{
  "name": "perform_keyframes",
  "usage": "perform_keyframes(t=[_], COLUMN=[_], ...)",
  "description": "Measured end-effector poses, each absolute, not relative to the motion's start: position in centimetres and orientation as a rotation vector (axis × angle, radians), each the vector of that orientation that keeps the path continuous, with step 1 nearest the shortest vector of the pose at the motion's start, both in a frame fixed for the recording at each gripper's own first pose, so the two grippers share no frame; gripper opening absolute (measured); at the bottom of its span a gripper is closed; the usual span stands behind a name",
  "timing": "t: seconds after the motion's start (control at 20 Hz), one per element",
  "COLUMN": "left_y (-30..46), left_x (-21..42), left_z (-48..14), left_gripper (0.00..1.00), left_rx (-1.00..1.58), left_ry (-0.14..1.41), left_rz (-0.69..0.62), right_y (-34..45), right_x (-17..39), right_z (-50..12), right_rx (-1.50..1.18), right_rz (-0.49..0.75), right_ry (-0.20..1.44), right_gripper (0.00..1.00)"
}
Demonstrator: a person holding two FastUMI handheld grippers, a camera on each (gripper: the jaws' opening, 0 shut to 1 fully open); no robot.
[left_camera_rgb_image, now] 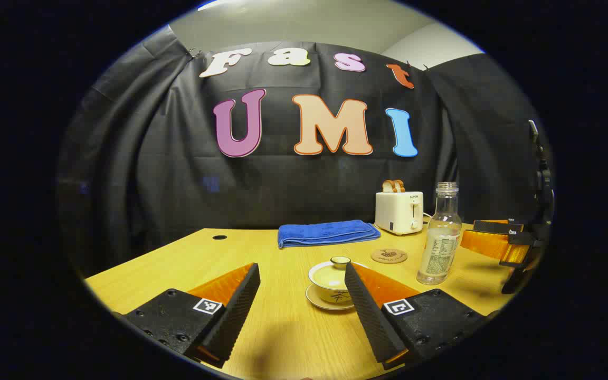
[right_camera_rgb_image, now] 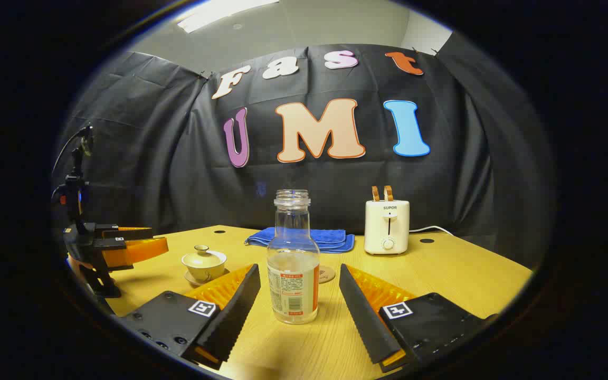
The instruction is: Open the teacup lid with one hand, grasp the water bottle and pour water into the teacup with the other hand; after pouring, place the water bottle on the coaster and then close the teacup lid.
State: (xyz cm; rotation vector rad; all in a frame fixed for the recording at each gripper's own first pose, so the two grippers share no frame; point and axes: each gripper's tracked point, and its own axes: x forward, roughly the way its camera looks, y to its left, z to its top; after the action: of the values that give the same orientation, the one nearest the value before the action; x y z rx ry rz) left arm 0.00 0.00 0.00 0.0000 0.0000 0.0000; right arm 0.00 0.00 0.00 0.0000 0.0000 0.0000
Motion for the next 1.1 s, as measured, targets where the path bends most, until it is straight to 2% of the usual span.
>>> perform_keyframes(t=[0.05, 0.1, 0.15, 0.2, 0.55, 0.6, 0.65, 0.85, 0.9, 0.95, 1.0, 1.05, 1.1], left_y=[-0.15, -0.14, -0.16, -0.21, -0.13, -0.02, -0.09, -0.11, -0.16, -0.13, -0.13, -0.04, -0.13], left_x=[0.04, 0.0, -0.01, -0.06, -0.22, -0.23, -0.24, -0.22, -0.21, -0.3, -0.22, -0.25, -0.19], left_z=[-0.05, -0.07, -0.23, -0.09, -0.13, -0.16, -0.07, 0.05, -0.09, -0.05, -0.01, -0.17, -0.09], left_gripper=[0.95, 0.95, 0.93, 0.95, 0.95, 0.94, 0.95, 0.95, 0.95, 0.94, 0.95, 0.95, 0.95], left_rx=[0.002, 0.002, 0.003, 0.002, 0.006, 0.008, 0.006, 0.005, 0.006, 0.005, 0.005, 0.005, 0.004], left_ry=[-0.001, 0.004, 0.005, 0.002, 0.005, 0.009, 0.005, 0.001, 0.007, 0.001, 0.004, 0.005, 0.002], left_rz=[-0.003, -0.007, -0.011, -0.019, -0.031, -0.026, -0.025, -0.02, -0.02, -0.019, -0.017, -0.012, -0.011], right_y=[-0.13, -0.16, -0.14, 0.09, 0.58, 0.6, 0.56, 0.58, 0.55, 0.6, 0.55, 0.54, 0.55], right_x=[0.04, 0.03, 0.08, 0.11, 0.1, 0.09, 0.06, 0.02, 0.03, 0.0, 0.03, 0.1, 0.09], right_z=[0.06, -0.01, 0.04, -0.09, -0.1, -0.09, -0.08, -0.07, 0.03, -0.13, -0.01, -0.14, -0.05], right_rx=[0.0, 0.001, 0.0, 0.001, 0.002, 0.002, 0.002, 0.002, 0.002, 0.002, 0.002, 0.002, 0.002], right_rz=[-0.002, -0.004, -0.003, 0.005, 0.042, 0.043, 0.043, 0.043, 0.043, 0.043, 0.042, 0.041, 0.04], right_ry=[0.0, 0.001, 0.002, 0.004, 0.005, 0.004, 0.005, 0.001, 0.003, 0.003, 0.001, 0.003, 0.001], right_gripper=[0.92, 0.97, 0.92, 0.97, 0.97, 1.0, 0.97, 0.97, 0.92, 0.97, 0.92, 0.97, 0.97])
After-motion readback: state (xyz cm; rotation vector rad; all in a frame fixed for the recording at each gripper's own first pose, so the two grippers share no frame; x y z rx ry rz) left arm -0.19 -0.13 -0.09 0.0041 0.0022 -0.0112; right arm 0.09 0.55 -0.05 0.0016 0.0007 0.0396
